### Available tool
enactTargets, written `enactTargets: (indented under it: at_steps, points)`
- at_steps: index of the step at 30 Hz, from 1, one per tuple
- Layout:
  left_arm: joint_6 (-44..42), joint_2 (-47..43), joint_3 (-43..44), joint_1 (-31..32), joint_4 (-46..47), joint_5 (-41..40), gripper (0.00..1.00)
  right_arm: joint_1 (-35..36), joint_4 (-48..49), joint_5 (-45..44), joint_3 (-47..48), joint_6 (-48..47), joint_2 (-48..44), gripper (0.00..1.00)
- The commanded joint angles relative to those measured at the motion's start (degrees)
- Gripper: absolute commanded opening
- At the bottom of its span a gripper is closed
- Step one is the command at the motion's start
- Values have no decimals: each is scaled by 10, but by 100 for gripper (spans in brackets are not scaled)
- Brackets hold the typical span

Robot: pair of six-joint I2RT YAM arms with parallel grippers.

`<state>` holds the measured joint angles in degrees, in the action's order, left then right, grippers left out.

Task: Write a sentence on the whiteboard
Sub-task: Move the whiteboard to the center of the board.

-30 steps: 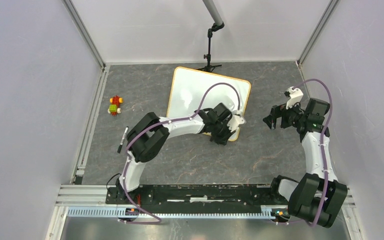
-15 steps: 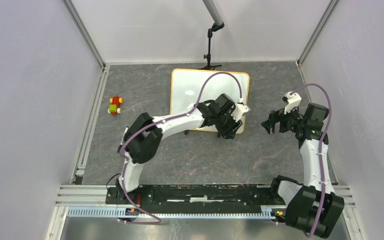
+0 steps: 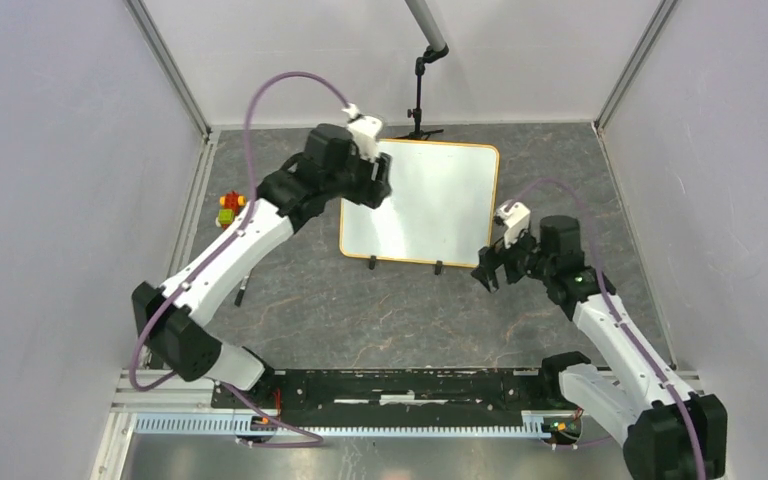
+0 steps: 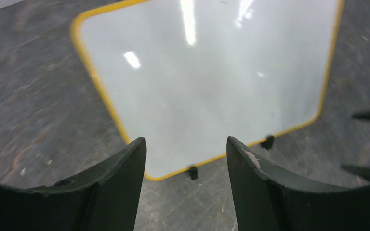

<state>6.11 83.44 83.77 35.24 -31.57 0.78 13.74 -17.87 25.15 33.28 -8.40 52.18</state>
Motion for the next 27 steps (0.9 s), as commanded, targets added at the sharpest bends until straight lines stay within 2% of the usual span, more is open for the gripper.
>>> enactTargets:
  at_steps: [1, 4, 7, 9, 14, 18, 27]
  points:
    - [101, -71, -23, -10, -15, -243, 71, 124, 64, -211, 2, 127, 19, 91]
    - [119, -112, -40, -32, -8, -319, 78, 207, 58, -298, 35, 150, 79, 86]
    - [149, -142, -59, -100, -10, -307, 80, 280, 45, -363, 71, 161, 136, 84]
    - [160, -157, -70, -124, -14, -300, 80, 299, 41, -374, 85, 177, 170, 81]
    - [174, -188, -94, -149, -6, -274, 80, 311, 33, -348, 123, 231, 247, 74]
    - [180, -200, -96, -158, -9, -272, 80, 312, 19, -362, 153, 252, 301, 68]
    - [187, -213, -95, -163, -16, -262, 82, 311, 26, -402, 176, 282, 361, 60]
